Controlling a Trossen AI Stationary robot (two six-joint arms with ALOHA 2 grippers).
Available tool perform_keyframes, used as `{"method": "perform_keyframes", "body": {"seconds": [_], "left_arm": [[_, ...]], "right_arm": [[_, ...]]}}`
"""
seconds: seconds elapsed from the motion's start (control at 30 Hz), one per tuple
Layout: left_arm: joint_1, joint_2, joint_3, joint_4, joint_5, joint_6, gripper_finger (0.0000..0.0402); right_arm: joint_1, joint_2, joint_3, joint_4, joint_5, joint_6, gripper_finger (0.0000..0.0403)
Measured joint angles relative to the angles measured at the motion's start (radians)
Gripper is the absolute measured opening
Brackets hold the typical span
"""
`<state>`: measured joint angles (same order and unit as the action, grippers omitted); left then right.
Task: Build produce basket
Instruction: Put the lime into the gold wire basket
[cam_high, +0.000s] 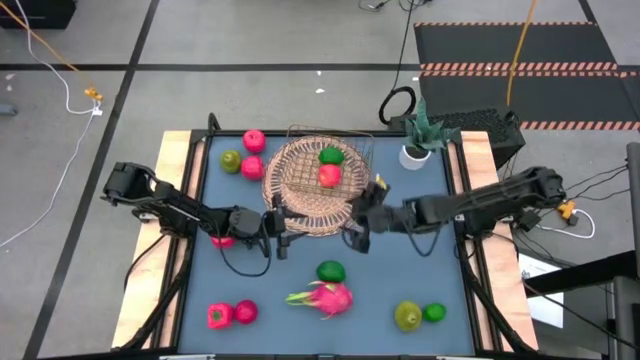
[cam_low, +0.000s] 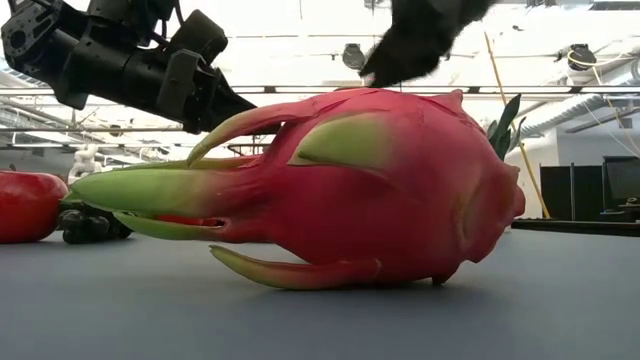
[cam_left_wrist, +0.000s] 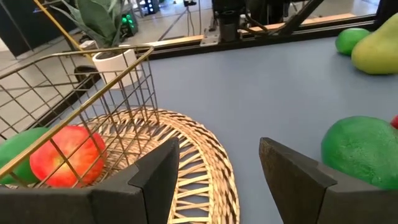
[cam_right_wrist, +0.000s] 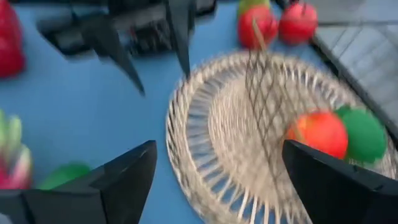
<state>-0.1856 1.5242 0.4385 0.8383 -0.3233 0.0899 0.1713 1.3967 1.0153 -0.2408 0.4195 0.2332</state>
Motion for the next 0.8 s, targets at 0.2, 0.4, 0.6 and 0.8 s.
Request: {"method": "perform_keyframes", "body": {"seconds": [0.2, 0.4, 0.6, 0.8], "left_arm": [[0.008, 0.000, 0.000, 0.016, 0.000, 0.025, 0.0225], [0.044, 0.001, 0.000, 0.073, 0.000, 0.075, 0.0225], [0.092, 0.001, 0.001, 0.127, 0.000, 0.083, 0.0225], [0.138, 0.001, 0.001, 0.159, 0.019, 0.092, 0.0225]], "right_arm": [[0.090, 0.000, -0.075, -0.072, 0.024, 0.044, 0.0308], [0.159, 0.000, -0.057, -0.154, -0.095, 0.069, 0.0296], [0.235, 0.001, -0.029, -0.222, -0.162, 0.294, 0.0296], [0.344, 0.000, 0.173, -0.640, -0.164, 0.566, 0.0295]]}}
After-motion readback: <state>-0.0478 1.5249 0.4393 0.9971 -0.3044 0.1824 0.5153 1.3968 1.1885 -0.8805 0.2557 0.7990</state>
